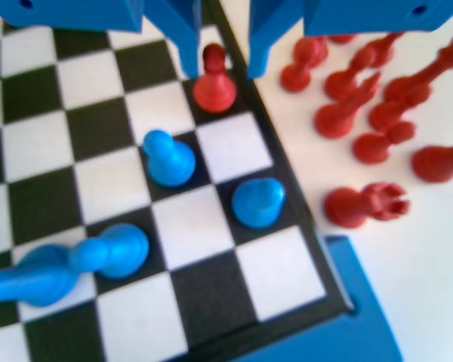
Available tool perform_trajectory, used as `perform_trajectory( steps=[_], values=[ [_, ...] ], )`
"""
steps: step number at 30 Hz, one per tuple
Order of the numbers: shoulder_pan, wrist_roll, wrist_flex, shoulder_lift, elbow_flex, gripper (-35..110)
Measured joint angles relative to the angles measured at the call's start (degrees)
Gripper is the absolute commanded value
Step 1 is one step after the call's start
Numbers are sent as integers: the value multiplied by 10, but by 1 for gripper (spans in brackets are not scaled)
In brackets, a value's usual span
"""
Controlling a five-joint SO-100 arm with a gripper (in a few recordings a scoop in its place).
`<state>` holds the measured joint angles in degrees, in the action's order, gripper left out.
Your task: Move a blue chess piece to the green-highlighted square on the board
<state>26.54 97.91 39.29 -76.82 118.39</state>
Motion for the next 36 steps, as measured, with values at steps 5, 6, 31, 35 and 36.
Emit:
perform_trajectory(
  steps=[5, 6, 31, 35, 36],
  values=[
    [-6, 2, 0, 0, 0, 1],
    [-6, 5, 0, 0, 0, 1],
    [36, -34, 191, 25, -210, 1],
    [58, -46, 205, 90, -288, 1],
    [62, -50, 212, 107, -309, 1]
  ],
)
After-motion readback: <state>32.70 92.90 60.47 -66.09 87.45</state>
